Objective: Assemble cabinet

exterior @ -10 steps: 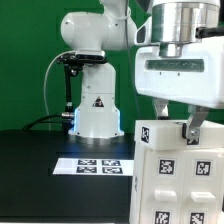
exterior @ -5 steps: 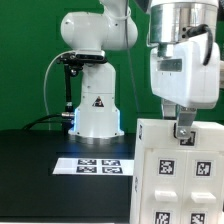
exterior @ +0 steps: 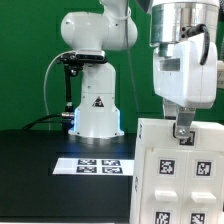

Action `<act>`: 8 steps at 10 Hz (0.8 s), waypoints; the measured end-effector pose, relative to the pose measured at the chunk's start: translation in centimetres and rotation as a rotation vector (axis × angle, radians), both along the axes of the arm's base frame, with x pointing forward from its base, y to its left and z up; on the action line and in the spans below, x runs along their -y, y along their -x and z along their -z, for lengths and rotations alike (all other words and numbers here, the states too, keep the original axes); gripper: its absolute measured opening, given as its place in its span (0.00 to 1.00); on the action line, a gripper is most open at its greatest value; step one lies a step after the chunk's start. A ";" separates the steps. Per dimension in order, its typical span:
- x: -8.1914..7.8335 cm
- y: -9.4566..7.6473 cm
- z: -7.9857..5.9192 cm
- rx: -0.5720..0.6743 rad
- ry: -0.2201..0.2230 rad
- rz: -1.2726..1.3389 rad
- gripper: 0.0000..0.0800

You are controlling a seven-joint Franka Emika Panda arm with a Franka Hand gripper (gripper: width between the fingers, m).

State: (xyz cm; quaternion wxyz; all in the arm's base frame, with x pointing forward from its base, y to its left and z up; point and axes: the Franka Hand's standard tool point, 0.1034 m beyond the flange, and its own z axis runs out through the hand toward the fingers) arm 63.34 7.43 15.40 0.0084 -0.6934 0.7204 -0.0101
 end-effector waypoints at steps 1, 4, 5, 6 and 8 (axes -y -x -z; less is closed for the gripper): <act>-1.0 0.1 -0.8 0.007 -0.006 -0.036 0.91; -1.8 0.3 -4.6 0.054 -0.047 -0.050 0.99; -1.8 0.1 -4.7 0.059 -0.048 -0.051 0.99; -1.8 0.2 -4.5 0.057 -0.047 -0.054 1.00; -1.8 0.2 -4.5 0.056 -0.047 -0.056 1.00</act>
Offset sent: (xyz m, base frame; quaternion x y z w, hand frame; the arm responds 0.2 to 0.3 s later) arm -0.0090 0.0007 0.0480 0.0263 -0.0295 0.0085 0.9992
